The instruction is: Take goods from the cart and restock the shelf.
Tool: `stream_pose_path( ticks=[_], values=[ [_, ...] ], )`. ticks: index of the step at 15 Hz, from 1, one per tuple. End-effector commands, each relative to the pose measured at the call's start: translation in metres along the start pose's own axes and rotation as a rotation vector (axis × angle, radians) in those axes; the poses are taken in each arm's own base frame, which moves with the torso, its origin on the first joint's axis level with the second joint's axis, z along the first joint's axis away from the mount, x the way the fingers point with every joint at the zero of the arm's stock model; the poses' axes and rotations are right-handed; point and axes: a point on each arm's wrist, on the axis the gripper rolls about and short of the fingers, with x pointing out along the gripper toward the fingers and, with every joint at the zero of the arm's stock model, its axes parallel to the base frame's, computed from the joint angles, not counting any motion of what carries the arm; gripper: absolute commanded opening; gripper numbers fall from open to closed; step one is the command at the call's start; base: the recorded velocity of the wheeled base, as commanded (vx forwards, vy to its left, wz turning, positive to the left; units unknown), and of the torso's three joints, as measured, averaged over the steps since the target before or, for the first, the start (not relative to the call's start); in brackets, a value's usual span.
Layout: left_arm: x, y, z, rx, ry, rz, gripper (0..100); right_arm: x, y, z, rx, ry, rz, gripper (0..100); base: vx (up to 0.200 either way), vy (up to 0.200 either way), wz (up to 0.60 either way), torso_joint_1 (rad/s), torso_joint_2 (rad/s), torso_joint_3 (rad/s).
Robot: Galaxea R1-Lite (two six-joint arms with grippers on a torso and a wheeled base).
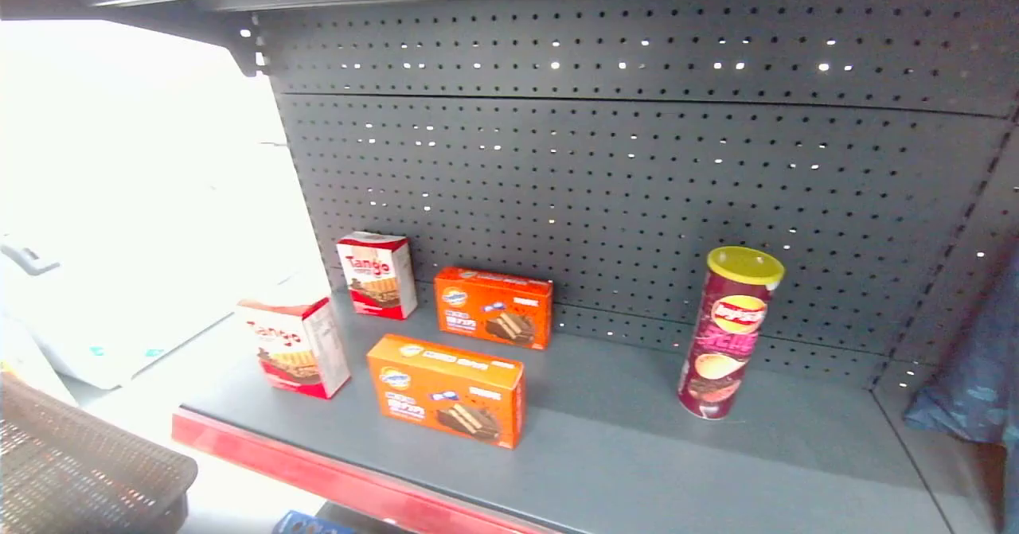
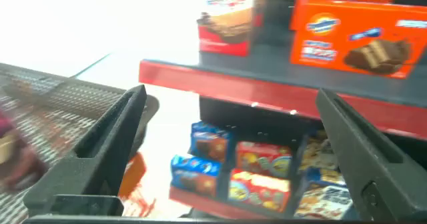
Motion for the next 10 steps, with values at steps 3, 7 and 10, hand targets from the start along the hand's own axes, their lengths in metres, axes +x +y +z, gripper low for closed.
stream_pose_path(
  ticks=[3,7,10],
  values=[
    [0.0000,0.0000,0.0000,-0.001,-0.001,0.001,100,0.0001,0.0000,0.0001,0.000,0.001,0.000,100,0.000,0.000,0.60,0.002,0.00,0.002],
    [0.0000,0.0000,0.0000,-0.001,-0.001,0.001,100,0.0001,0.0000,0.0001,0.000,0.001,0.000,100,0.000,0.000,0.60,0.005,0.00,0.001],
    [0.0000,0.0000,0.0000,-0.001,-0.001,0.002,100,0.0001,0.0000,0.0001,0.000,0.001,0.000,100,0.000,0.000,0.60,0.002,0.00,0.001]
  ],
)
